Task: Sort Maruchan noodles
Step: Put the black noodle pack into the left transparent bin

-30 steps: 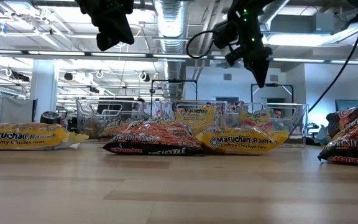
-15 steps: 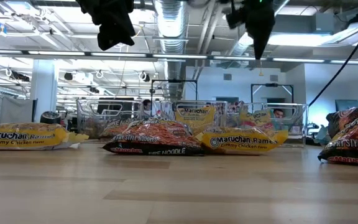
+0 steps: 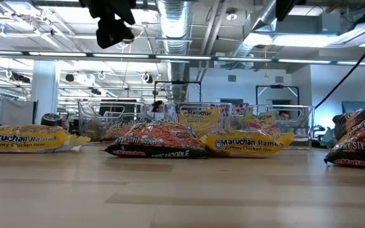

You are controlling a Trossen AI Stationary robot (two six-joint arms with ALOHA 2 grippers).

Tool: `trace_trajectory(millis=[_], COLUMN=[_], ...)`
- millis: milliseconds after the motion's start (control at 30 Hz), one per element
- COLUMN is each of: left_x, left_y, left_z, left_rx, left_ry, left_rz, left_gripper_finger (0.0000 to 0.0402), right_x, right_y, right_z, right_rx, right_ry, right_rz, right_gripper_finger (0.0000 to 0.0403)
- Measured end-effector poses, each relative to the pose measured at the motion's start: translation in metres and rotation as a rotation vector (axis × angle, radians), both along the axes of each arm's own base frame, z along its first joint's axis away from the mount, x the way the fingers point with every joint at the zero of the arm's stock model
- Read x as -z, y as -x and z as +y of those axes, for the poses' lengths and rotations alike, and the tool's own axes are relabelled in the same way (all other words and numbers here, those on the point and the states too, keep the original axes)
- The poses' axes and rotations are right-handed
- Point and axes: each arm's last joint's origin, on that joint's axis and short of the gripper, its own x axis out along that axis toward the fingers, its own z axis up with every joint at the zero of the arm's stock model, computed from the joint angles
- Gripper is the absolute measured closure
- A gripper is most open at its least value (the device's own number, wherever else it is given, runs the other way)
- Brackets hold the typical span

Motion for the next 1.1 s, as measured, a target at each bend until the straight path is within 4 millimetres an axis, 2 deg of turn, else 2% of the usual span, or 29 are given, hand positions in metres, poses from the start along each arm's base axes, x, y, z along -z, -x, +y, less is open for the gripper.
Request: trace_trajectory(millis=[233,433,633,867,1100], left_x=[0.000,0.001,0.005,0.018,0.038], left_y=[-0.004,-0.007,-0.012,-0.026,-0.046], left_z=[-0.019,-0.034,-0.043,-0.053,-0.055], left_rx=[0.076,0.150,0.185,0.211,0.229], left_ry=[0.008,-0.003,0.002,-0.013,-0.021], left_rz=[0.001,0.006,0.017,0.004,0.049], left_gripper_finger=[0.0256,0.0256,0.0256,0.0256,0.0256], right_x=[0.004,0.014,0.014,0.013,0.011], right_y=[-0.003,0.000,0.005,0.011,0.013], right_z=[0.038,0.064,0.090,0.111,0.125], right_rx=[-0.059,-0.048,-0.059,-0.049,-0.053], right_ry=[-0.071,-0.115,-0.150,-0.181,-0.210], right_rz=[0.007,0.035,0.005,-0.030,-0.068], right_gripper_finger=[0.0312,0.0272,0.0228,0.0196,0.0188])
